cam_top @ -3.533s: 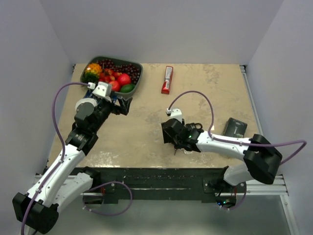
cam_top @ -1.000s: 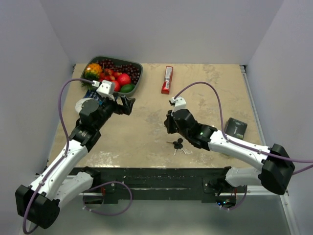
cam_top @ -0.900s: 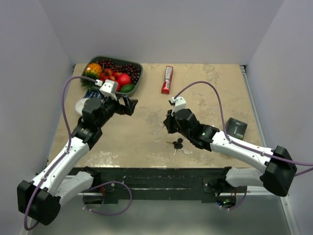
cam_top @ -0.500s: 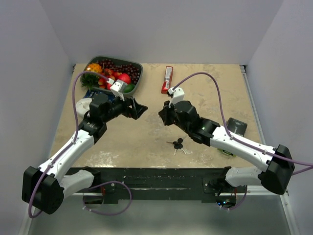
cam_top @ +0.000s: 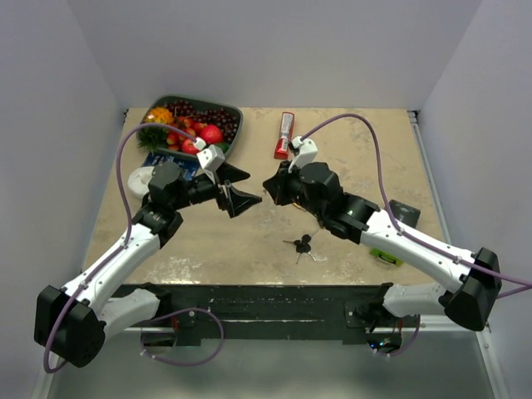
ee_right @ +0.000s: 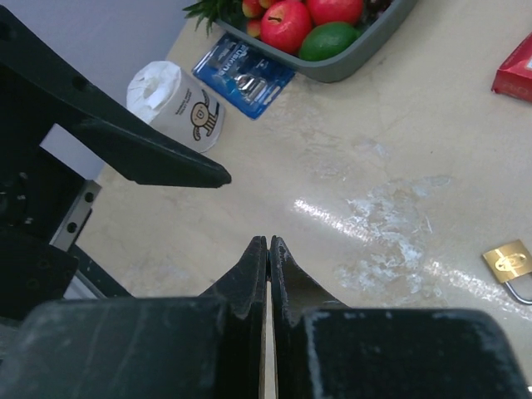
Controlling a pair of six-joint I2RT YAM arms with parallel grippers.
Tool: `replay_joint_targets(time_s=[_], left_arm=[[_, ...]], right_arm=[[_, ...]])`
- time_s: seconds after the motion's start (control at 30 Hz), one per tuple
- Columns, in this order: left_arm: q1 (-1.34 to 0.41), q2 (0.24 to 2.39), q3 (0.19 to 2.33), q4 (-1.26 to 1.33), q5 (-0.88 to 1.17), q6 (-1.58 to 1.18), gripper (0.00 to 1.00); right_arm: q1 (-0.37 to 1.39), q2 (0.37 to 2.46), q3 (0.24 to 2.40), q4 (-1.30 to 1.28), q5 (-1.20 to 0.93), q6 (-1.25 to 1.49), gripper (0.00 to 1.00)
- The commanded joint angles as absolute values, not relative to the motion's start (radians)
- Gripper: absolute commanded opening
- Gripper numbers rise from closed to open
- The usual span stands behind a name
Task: Unlock with the key
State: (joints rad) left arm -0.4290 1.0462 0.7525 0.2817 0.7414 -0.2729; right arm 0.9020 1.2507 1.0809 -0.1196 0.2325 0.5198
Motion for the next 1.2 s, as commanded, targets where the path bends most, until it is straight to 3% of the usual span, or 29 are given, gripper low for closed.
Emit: replay_joint_targets(time_s=[0.0,0.2,0.47,0.5,0.67,0.8,0.93,1.17], left_arm=[[-0.454,1.051,0.732,0.356,0.775,-0.215,0.93],[-0.497,1.071,0.730,0.347,0.727,-0.186,0.87],[-0.523,1.091,0.713,0.411,0.715,-0.219,0.63],[-0.526,1.092,0.710,0.423,0.715,-0.224,0.56],[-0.528,1.089,0.698,0.451,0.700,-0.244,0.38],[-0.529,1.094,0.695,0.451,0.690,-0.252,0.14],[-0.529,1.100,0.695,0.448,0.696,-0.259,0.00],[-0.535,1.089,0.692,0.381,0.698,-0.226,0.00]], right_arm=[[0.899,1.195,1.137,-0.112,0.184,0.589,0.00],[0.899,1.177,1.132,-0.095,0.144,0.632,0.00],[0.900,1.177,1.131,-0.074,0.107,0.660,0.00],[0.900,1.177,1.129,-0.074,0.104,0.661,0.00],[0.899,1.175,1.123,-0.064,0.103,0.670,0.00],[0.899,1.169,1.118,-0.064,0.109,0.673,0.00],[0.899,1.157,1.112,-0.066,0.124,0.675,0.00],[0.881,1.125,1.115,-0.150,0.193,0.655,0.00]])
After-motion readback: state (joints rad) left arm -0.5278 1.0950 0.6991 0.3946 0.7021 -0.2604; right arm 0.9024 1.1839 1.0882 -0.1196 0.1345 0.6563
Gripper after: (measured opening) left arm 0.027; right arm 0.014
